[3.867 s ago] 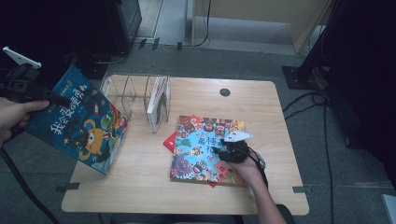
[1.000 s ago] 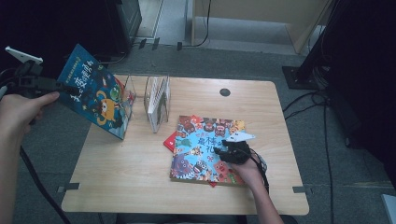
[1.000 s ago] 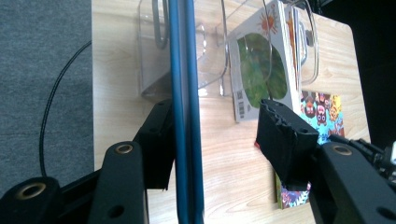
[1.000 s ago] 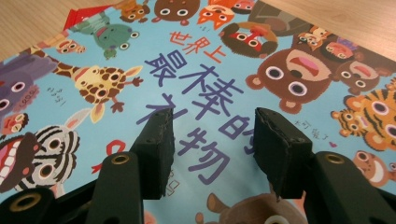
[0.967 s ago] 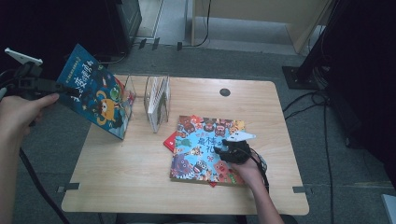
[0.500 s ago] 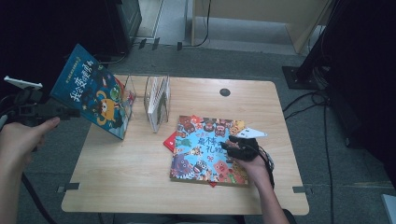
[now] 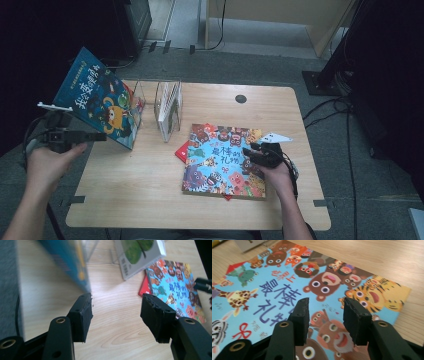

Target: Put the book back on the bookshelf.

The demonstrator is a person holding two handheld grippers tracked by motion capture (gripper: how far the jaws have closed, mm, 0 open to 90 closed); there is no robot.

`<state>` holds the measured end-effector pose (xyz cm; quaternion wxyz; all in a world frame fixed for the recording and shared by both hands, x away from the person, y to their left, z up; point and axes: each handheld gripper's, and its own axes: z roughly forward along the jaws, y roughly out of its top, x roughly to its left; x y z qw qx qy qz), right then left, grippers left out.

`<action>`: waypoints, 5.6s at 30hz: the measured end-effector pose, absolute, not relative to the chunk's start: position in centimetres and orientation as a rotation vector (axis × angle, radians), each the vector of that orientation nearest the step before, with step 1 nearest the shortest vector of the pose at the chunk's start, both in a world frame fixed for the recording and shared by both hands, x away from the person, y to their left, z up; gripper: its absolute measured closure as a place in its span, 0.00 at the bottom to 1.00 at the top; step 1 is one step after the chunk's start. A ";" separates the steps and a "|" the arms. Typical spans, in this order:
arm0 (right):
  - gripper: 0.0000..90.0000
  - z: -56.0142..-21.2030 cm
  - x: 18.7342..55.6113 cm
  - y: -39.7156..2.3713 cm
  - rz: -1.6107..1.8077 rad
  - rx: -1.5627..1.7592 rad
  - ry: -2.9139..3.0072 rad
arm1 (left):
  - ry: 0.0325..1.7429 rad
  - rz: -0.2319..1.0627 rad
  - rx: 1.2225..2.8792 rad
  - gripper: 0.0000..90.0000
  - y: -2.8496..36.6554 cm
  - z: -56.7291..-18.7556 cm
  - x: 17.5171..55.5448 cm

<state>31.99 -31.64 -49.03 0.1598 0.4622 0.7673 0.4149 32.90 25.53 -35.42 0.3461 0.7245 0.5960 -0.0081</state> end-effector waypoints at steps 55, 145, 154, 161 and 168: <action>0.99 -50.8 32.2 -35.7 1.003 1.565 2.069 | 1.241 -0.206 2.058 0.91 11.6 -47.4 32.5; 0.99 -49.6 29.3 -35.5 1.097 1.535 2.015 | 1.028 -0.290 2.174 0.96 2.9 -48.9 28.5; 0.99 -50.0 26.7 -36.7 1.056 1.581 2.007 | 1.057 -0.262 2.137 0.74 4.6 -47.7 31.4; 0.99 -50.2 24.5 -37.4 1.041 1.613 1.987 | 1.038 -0.255 2.125 0.49 5.2 -47.7 33.2; 0.99 -50.2 22.8 -37.6 1.042 1.640 1.970 | 1.081 -0.237 2.142 0.42 5.5 -48.1 34.3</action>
